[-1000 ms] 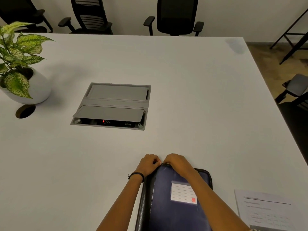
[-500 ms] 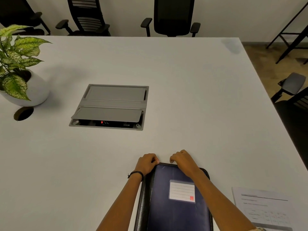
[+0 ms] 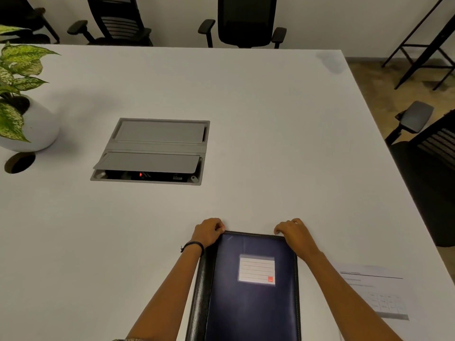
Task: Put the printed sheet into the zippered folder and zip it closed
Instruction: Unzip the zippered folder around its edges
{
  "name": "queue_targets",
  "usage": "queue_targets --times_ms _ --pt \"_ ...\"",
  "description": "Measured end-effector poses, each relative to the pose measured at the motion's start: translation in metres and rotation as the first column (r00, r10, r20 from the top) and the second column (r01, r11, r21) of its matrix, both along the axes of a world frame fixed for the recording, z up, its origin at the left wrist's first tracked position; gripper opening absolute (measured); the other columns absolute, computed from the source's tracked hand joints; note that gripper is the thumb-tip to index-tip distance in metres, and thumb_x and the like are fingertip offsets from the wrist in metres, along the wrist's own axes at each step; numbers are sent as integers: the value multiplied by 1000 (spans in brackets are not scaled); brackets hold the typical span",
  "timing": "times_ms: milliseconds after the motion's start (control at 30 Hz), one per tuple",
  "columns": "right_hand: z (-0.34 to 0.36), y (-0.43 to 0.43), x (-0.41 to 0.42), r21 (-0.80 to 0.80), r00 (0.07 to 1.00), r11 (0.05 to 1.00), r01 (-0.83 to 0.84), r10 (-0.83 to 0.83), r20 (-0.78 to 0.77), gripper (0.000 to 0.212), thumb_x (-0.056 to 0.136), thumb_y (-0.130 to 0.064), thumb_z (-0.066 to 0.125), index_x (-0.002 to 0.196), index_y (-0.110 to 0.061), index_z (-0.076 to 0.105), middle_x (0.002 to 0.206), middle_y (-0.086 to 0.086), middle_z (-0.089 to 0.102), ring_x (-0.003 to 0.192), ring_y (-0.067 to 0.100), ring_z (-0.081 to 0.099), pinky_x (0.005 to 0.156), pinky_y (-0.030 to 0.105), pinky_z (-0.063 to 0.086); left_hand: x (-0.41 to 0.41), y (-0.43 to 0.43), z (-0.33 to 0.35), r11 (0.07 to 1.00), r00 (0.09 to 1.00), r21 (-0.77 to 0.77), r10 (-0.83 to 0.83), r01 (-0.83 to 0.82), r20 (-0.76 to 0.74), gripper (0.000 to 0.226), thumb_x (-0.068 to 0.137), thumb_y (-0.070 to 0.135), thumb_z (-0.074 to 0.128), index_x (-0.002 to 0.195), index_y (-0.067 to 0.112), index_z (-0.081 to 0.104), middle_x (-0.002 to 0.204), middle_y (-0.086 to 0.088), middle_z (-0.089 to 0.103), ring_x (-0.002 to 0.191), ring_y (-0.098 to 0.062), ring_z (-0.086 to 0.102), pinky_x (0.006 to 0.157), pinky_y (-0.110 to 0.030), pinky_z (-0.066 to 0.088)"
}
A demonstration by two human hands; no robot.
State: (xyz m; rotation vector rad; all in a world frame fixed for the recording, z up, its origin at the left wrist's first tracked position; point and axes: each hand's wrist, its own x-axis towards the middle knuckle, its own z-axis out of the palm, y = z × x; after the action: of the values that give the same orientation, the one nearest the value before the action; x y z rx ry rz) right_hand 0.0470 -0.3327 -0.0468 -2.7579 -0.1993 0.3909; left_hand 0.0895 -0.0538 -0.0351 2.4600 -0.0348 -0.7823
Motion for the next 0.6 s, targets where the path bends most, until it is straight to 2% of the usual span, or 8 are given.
queue_targets --times_ms 133,300,433,600 --pt "0 8 -2 54 999 997 53 -53 1 21 94 -14 46 103 -14 66 109 5 69 105 22 54 88 19 33 2 -19 4 997 996 40 -67 69 -53 27 95 32 50 107 13 65 121 -3 64 114 -23 57 101 -39 35" --pt "1 7 -5 79 995 992 101 -100 -11 23 93 -14 45 102 -16 66 108 4 69 104 22 53 85 19 32 -10 -72 6 990 990 17 -136 137 -23 29 96 35 48 107 13 64 120 -4 65 113 -24 58 102 -40 33" --pt "0 6 -10 98 990 985 138 -139 0 23 94 -18 44 102 -18 65 105 3 70 99 22 54 88 23 36 -26 -113 6 991 993 -57 -119 120 22 26 96 29 48 106 10 63 115 -7 66 108 -25 59 98 -38 37" --pt "0 2 -10 84 990 987 139 -140 5 25 95 -14 41 99 -21 65 101 2 70 92 22 54 85 27 37 -28 -121 4 997 997 -39 -61 63 51 21 96 25 50 103 10 63 111 -8 68 104 -25 60 95 -36 40"
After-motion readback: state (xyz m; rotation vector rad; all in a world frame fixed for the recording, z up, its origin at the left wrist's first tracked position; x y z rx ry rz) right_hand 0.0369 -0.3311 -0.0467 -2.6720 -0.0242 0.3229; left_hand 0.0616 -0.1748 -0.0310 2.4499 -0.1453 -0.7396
